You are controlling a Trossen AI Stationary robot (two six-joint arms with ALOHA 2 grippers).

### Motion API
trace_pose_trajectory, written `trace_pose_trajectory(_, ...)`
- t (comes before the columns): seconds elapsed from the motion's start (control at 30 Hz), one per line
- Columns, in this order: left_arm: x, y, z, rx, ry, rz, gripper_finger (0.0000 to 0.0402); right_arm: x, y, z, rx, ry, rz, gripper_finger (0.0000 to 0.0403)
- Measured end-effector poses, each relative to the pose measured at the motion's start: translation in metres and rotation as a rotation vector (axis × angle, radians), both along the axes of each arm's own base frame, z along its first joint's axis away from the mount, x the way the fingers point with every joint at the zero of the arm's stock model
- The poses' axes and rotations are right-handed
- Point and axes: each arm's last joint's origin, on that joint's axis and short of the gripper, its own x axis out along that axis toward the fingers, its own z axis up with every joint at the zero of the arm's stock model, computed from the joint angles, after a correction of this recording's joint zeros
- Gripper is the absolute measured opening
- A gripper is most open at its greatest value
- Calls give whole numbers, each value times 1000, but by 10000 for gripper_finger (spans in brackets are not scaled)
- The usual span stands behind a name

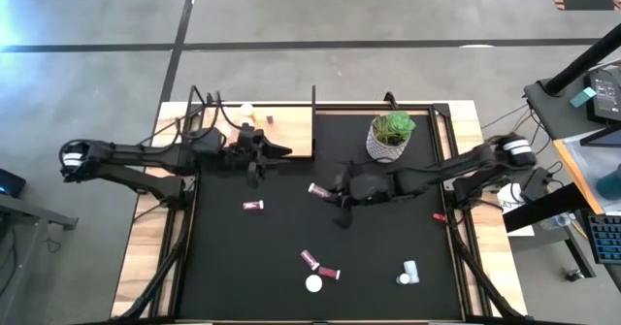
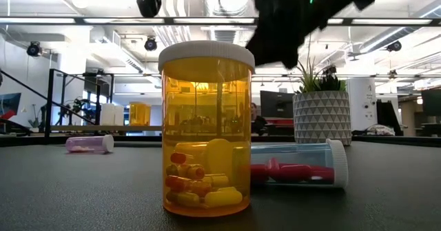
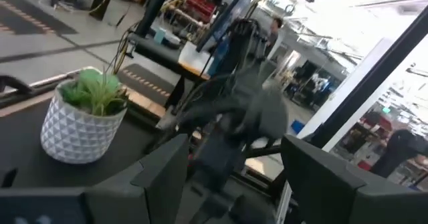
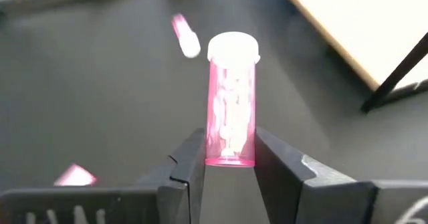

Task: Pick and place medicine bottles onto shelf by color
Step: Put the top right pink pill bottle on the shelf

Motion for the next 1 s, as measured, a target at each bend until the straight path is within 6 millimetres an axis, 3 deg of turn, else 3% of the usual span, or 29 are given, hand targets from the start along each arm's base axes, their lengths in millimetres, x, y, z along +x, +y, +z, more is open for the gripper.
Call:
trace_pose_trajectory(0.17,9,-4,-8,39,43,-19,222,-22,-3,47,34,-158,-4,98)
trace_pose_trajectory(0.3,16,-9,-15,141,84,-45,222,-37,-4,69,66,-235,-2,99)
trace_pose_trajectory(0.63,47,-12,-12,258,172,-67,222,-44,1,75,253,-226,26,100)
trace_pose_trajectory(0.83,61,-12,-10,322,300,-100,222,-38,2,87,212,-154,43,100)
trace_pose_trajectory(1.0,66,-13,-1,366,279,-133,222,-32,3,102,118,-54,81,100)
